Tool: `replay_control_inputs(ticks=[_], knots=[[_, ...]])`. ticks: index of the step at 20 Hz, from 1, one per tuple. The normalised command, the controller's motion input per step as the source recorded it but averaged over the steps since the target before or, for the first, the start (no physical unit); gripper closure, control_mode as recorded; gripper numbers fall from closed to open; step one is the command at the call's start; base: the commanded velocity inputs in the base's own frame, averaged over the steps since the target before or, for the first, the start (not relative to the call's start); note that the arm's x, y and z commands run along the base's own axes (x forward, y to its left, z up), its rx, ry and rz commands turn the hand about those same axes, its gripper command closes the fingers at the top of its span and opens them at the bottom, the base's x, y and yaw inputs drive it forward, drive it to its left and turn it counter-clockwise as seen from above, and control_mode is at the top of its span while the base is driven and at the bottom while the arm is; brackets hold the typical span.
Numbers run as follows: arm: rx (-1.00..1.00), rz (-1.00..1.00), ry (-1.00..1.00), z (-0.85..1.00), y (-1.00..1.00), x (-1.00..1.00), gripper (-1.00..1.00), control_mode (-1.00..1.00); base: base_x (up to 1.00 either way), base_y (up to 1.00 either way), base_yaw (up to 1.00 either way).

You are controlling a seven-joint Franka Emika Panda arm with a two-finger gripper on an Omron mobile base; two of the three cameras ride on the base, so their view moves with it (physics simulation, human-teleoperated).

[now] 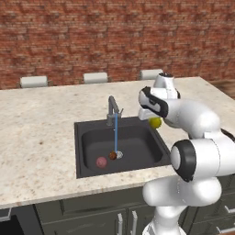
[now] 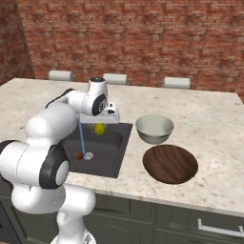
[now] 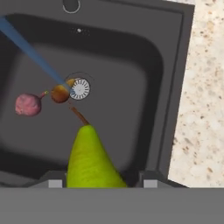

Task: Pick the pears from the sink and place them in one bowl. Place the onion in the other bowl. Then turn off the sink faucet.

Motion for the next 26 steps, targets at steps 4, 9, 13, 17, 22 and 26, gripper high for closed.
replay_control_inputs(ticks=[4, 9, 13, 17, 22, 26], knots=[[0.00, 0.00, 0.00, 0.18, -0.50, -0.22, 1.00, -1.00, 0.00, 0.00, 0.00], [0.00, -0.02, 0.00, 0.00, -0.70, -0.11, 1.00, -1.00, 0.00, 0.00, 0.00], [0.00, -0.02, 0.00, 0.00, -0.73, -0.05, 1.00, -1.00, 0.00, 0.00, 0.00], [0.00, -0.03, 0.00, 0.00, -0.74, -0.05, 1.00, -1.00, 0.00, 0.00, 0.00], [0.00, -0.03, 0.00, 0.00, -0.69, -0.07, 1.00, -1.00, 0.00, 0.00, 0.00], [0.00, -0.04, 0.00, 0.00, -0.66, -0.07, 1.00, -1.00, 0.00, 0.00, 0.00]])
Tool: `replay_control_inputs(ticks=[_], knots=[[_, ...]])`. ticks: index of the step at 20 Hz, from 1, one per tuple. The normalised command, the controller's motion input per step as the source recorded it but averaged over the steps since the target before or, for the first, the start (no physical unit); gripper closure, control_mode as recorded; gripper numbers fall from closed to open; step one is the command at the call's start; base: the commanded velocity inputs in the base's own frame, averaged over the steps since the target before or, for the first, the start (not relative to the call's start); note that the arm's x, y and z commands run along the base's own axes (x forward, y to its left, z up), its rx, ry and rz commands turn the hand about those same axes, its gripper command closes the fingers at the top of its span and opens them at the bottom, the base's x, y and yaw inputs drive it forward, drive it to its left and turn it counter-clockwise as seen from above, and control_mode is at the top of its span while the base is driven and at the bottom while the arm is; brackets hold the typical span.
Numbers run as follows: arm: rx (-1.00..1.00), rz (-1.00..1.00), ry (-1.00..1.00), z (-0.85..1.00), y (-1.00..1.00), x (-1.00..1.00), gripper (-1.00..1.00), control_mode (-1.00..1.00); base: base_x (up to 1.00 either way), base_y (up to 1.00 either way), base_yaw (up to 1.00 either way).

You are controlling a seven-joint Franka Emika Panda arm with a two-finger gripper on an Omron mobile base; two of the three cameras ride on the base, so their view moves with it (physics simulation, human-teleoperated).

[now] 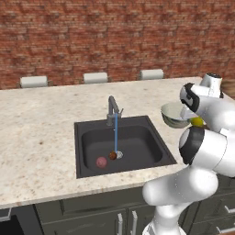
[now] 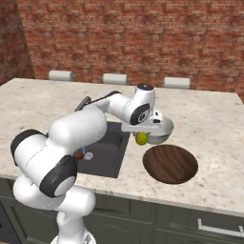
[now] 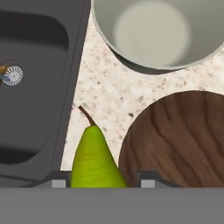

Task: Pick the pears from the sink and place them in one bowl. Place the onion in the other bowl. Then turn off the sink faucet.

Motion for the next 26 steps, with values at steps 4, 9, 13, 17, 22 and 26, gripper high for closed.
replay_control_inputs(ticks=[4, 9, 13, 17, 22, 26], knots=[[0.00, -0.04, 0.00, 0.00, -0.64, -0.07, 1.00, -1.00, 0.00, 0.00, 0.00], [0.00, -0.01, 0.00, -0.07, -0.56, -0.05, 1.00, -1.00, 0.00, 0.00, 0.00], [0.00, 0.00, 0.00, -0.25, -0.40, 0.00, 1.00, -1.00, 0.00, 0.00, 0.00], [0.00, 0.00, 0.00, -0.30, -0.29, 0.00, 1.00, -1.00, 0.00, 0.00, 0.00], [0.00, 0.00, 0.00, -0.40, -0.23, 0.03, 1.00, -1.00, 0.00, 0.00, 0.00], [0.00, 0.00, 0.00, -0.48, -0.07, 0.21, 1.00, -1.00, 0.00, 0.00, 0.00]])
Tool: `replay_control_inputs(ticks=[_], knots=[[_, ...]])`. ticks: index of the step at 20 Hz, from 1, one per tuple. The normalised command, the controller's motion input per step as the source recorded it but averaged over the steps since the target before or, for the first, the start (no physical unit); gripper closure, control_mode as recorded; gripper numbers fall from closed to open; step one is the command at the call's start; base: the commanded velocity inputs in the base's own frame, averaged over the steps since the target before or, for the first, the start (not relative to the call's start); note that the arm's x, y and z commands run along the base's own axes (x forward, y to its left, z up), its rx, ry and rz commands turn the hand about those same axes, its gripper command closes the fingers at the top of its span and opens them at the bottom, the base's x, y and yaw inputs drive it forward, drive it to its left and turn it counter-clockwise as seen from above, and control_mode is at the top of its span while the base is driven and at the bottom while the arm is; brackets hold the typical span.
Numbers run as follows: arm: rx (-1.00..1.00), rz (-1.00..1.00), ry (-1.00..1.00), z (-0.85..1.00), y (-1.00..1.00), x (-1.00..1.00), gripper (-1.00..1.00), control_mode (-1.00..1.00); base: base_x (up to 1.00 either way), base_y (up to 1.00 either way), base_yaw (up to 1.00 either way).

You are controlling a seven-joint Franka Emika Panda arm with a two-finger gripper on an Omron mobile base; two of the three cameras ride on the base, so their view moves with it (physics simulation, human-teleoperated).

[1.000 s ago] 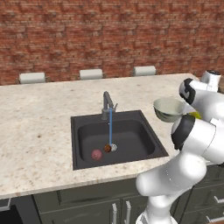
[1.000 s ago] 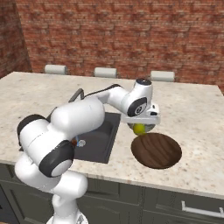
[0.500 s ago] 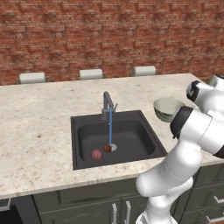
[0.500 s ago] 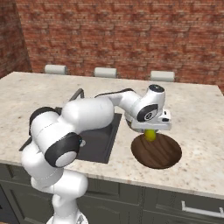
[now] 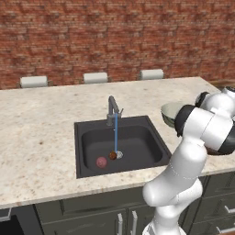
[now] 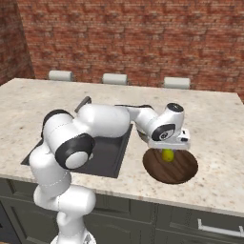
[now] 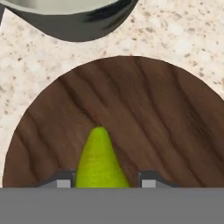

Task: Pick the pears from the sink and place them in one bowl. Place the onion in the other bowl. Then turn off the sink faucet.

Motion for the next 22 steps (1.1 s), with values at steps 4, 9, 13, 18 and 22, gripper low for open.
replay_control_inputs(ticks=[4, 9, 13, 18, 22], knots=[[0.00, 0.03, 0.00, -0.50, -0.10, 0.24, 1.00, -1.00, 0.00, 0.00, 0.00], [0.00, 0.01, 0.00, -0.17, -0.48, 0.03, 1.00, -1.00, 0.00, 0.00, 0.00], [0.00, 0.00, 0.02, 0.00, -0.24, 0.00, -1.00, -1.00, 0.00, 0.00, 0.00], [0.00, 0.00, 0.08, 0.07, 0.04, 0.03, -1.00, -1.00, 0.00, 0.00, 0.00], [0.00, 0.00, 0.05, 0.06, 0.26, 0.05, -1.00, -1.00, 0.00, 0.00, 0.00]])
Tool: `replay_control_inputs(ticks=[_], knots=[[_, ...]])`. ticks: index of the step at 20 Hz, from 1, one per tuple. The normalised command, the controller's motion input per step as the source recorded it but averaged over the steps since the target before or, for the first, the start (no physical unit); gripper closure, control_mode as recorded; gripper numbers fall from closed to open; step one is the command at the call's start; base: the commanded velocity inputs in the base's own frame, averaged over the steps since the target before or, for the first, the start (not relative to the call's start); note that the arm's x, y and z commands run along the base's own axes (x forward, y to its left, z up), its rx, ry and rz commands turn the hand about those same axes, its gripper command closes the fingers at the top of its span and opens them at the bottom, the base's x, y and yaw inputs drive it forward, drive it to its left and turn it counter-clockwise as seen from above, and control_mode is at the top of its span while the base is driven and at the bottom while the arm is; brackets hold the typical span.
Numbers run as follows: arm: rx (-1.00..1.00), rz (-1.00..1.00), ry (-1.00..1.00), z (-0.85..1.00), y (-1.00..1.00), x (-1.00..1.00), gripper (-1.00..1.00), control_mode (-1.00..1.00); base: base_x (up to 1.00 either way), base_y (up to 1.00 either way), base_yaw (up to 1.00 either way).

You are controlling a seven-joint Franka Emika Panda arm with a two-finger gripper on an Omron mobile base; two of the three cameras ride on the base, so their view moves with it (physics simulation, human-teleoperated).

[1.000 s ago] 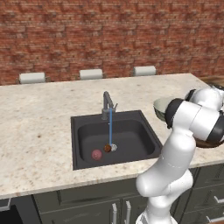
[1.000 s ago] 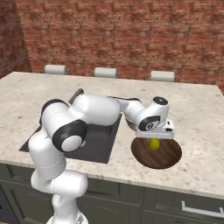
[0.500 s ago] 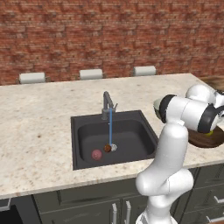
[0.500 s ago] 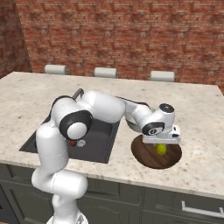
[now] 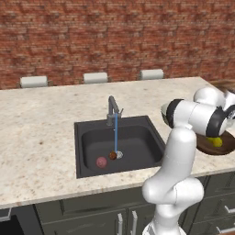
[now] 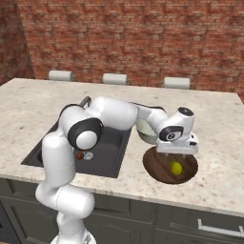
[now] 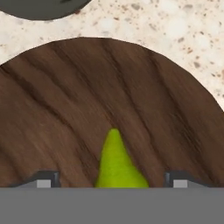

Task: Pick the pears from the sink and place them in one bowl. Place the onion in the other bowl. Then turn off the sink faucet.

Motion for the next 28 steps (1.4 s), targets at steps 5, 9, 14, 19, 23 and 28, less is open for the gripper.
replay_control_inputs(ticks=[5, 9, 14, 19, 23, 28], knots=[[-0.02, 0.04, 0.00, 0.31, 0.40, 0.00, -1.00, -1.00, 0.00, 0.00, 0.00], [-0.06, 0.12, 0.00, 0.63, 0.55, -0.27, -1.00, -1.00, 0.00, 0.00, 0.00], [-0.11, 0.08, 0.00, 0.56, 0.70, -0.30, -1.00, -1.00, 0.00, 0.00, 0.00], [-0.05, 0.03, 0.00, 0.36, 0.77, -0.14, -1.00, -1.00, 0.00, 0.00, 0.00], [0.01, 0.00, 0.00, 0.31, 0.70, -0.04, -1.00, -1.00, 0.00, 0.00, 0.00], [0.15, 0.00, 0.00, 0.46, 0.61, 0.00, -1.00, -1.00, 0.00, 0.00, 0.00]])
